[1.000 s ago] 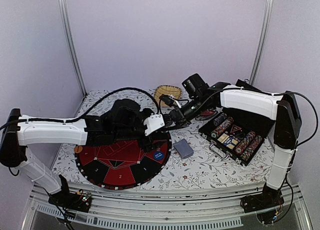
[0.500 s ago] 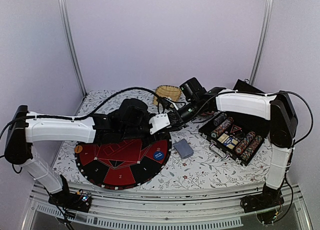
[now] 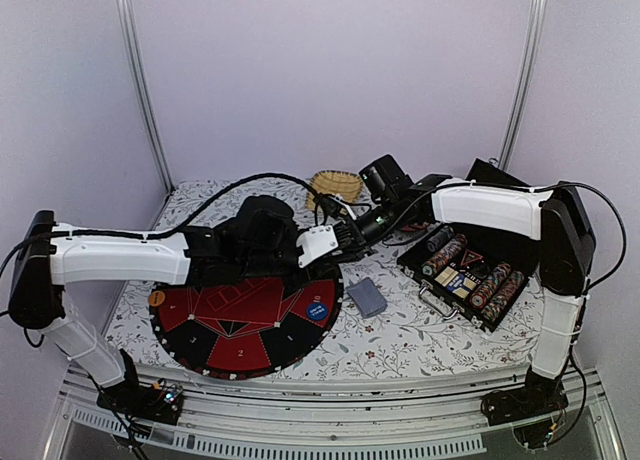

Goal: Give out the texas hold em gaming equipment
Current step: Pass from the right arm to the left

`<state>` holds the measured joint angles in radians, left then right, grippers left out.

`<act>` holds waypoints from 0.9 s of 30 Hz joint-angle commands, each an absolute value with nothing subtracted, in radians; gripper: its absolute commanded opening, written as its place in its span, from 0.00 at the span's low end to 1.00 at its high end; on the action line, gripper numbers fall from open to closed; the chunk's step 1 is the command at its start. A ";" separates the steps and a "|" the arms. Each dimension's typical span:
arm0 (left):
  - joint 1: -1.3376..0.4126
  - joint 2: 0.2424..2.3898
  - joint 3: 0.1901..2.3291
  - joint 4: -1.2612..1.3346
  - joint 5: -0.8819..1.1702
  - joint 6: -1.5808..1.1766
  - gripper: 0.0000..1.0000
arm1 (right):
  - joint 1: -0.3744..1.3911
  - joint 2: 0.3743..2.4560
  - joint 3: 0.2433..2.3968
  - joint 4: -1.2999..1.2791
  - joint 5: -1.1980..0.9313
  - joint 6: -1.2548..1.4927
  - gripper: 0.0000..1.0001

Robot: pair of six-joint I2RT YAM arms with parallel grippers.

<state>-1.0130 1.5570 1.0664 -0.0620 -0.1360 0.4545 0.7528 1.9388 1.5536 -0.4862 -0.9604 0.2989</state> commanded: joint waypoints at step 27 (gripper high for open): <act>-0.962 1.563 0.985 -0.462 0.145 0.175 0.00 | 0.627 1.836 1.416 -0.607 -0.434 0.279 0.89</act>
